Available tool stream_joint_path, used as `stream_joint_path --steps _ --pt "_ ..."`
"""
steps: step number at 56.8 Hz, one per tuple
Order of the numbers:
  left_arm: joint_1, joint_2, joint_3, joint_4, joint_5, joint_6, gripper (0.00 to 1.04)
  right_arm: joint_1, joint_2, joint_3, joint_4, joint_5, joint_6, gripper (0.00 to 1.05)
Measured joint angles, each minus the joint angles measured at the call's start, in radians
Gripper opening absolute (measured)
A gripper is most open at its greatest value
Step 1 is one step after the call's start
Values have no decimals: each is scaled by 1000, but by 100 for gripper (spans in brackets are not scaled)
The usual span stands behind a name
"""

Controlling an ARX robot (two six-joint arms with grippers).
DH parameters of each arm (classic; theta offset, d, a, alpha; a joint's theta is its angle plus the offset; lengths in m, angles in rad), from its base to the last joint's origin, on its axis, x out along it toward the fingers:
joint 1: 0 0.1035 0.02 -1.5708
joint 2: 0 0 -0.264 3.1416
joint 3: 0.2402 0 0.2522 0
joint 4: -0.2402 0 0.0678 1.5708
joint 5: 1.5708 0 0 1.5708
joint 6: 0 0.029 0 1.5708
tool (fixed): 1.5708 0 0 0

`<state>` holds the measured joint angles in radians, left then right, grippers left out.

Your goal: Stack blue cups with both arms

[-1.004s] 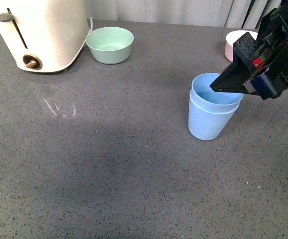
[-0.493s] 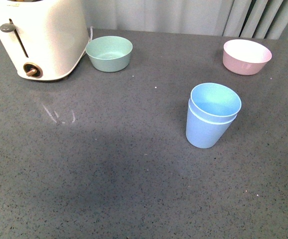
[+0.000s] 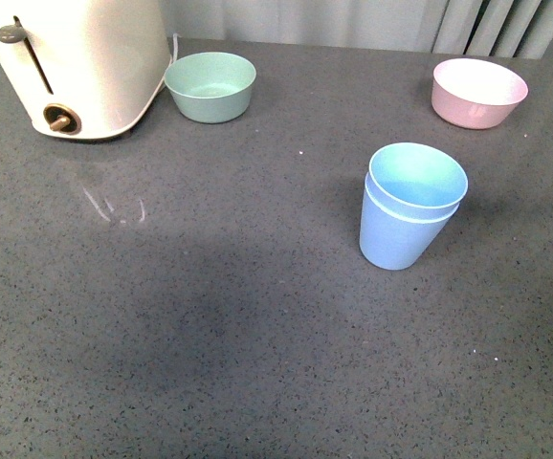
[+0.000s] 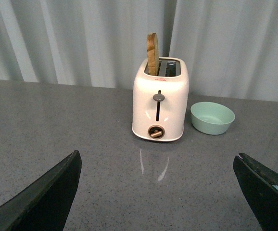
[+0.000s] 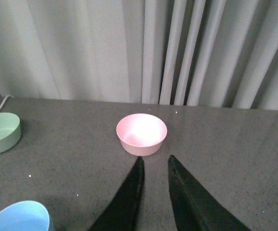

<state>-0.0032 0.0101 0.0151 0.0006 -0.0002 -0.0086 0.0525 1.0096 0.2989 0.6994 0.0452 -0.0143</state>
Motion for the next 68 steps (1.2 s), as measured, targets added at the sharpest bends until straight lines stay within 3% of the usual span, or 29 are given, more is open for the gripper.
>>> stream_joint_path --steps 3,51,68 --pt "0 0 0 0 0 0 96 -33 -37 -40 0 -42 -3 2" --pt "0 0 0 0 0 0 96 -51 -482 -275 -178 -47 4 2" --pt "0 0 0 0 0 0 96 -51 -659 -276 -349 -45 4 2"
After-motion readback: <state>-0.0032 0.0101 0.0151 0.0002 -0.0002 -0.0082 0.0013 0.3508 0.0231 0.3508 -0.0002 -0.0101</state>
